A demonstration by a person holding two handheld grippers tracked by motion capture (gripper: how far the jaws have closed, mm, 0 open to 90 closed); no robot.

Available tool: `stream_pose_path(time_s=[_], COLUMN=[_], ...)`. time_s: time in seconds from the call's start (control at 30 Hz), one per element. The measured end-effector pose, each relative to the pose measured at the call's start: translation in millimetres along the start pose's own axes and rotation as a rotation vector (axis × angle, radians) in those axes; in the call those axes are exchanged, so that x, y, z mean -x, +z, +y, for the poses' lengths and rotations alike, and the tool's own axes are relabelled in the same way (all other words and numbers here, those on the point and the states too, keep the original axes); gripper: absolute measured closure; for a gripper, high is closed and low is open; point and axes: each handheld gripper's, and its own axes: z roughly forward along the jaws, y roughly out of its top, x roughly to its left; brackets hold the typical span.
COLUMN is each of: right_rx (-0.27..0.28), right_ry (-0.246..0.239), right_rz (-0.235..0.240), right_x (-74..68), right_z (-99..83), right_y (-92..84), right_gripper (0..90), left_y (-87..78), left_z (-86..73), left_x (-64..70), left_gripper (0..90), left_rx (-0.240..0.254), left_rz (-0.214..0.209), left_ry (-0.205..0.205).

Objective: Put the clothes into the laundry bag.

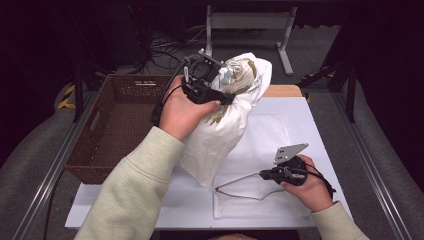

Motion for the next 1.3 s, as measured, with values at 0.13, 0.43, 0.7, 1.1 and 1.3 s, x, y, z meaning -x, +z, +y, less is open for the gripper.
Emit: stream_pose_path(time_s=[0.13,0.43,0.7,1.1,1.3], right_rx=[-0.003,-0.004,-0.013,0.046,0.049], right_ry=[0.017,0.019,0.034,0.085,0.103], right_rz=[0.005,0.013,0.018,0.031,0.031], right_x=[1.9,7.6,18.3,40.1,51.8], right_z=[-1.3,4.6,19.4,27.1,34.6], right_y=[2.0,2.6,5.3,-7.6,-9.6], right_gripper=[89.2,89.3,89.4,89.4,89.4], left_y=[6.8,11.4,5.7,-12.7,-17.4], left_z=[-5.7,-14.6,-23.5,-40.3,-44.2], left_x=[1.1,4.8,14.3,31.3,32.4], left_gripper=[55.5,55.5,55.6,55.5,55.5], left_rx=[-0.026,-0.086,-0.091,-0.084,-0.075], left_rz=[-0.014,-0.051,-0.075,-0.098,-0.098], left_ry=[0.004,0.009,0.039,0.085,0.091])
